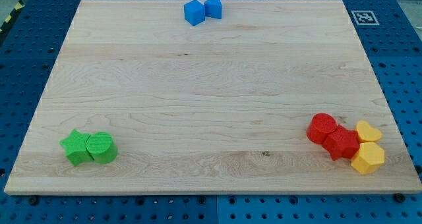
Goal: Separate the yellow blocks
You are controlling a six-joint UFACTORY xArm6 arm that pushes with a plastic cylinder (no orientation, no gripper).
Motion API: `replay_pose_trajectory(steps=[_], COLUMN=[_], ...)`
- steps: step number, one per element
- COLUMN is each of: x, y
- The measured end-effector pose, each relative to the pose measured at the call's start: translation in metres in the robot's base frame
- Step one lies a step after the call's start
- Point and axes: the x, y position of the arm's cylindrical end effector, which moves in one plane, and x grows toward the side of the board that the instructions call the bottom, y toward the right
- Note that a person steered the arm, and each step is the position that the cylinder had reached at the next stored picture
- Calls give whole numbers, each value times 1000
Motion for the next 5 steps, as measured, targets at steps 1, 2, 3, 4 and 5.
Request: replay_pose_trajectory(steps=[1,2,3,4,5], x=[0,0,-2,-8,-14], y=[-27,-45,-54,-65,-77])
